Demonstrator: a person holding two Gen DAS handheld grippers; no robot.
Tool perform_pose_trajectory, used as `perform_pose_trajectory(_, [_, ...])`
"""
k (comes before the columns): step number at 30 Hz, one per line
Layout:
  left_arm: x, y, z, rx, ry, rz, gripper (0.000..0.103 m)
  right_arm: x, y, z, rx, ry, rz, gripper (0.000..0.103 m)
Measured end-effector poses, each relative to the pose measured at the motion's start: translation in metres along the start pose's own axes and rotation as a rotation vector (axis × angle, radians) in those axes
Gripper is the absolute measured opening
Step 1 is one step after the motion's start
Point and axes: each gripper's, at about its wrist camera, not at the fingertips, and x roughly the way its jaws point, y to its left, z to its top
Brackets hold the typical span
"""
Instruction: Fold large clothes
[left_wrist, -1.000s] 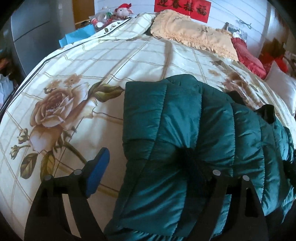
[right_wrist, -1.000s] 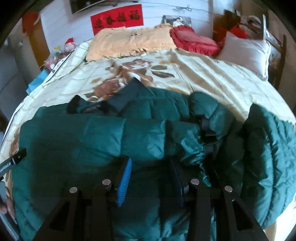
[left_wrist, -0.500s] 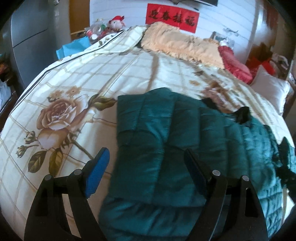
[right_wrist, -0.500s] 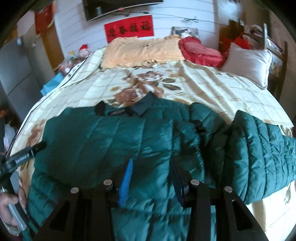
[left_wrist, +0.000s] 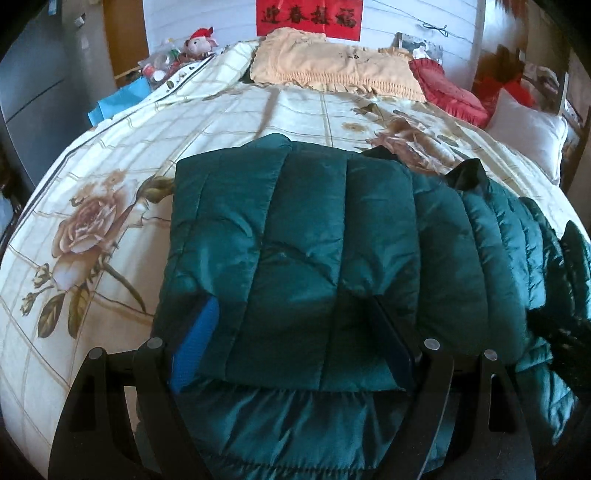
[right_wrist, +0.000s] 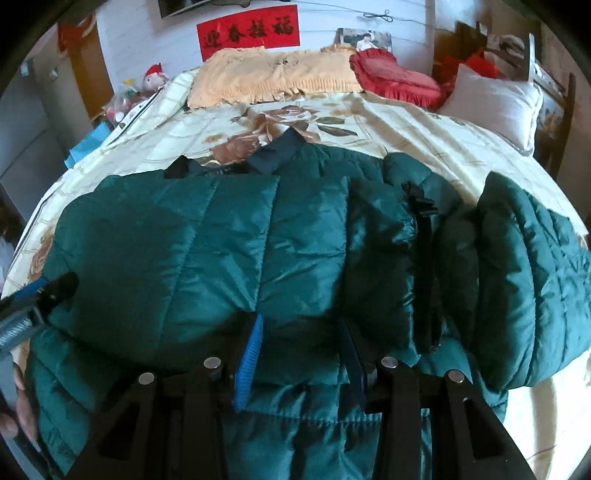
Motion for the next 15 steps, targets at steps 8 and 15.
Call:
perform_pose_trajectory(8, [0.003,0.000,-0.004,-0.005,-0.002,0.006,0.083,-0.036,-0.009,0.000,0.016,-0.056,0.015,0.040])
perform_pose_trajectory(15, [-0.004,0.001,-0.007,-0.023,0.002,-0.026,0.083,-0.001,-0.012,-0.001,-0.004,0.002,-0.046,0.041])
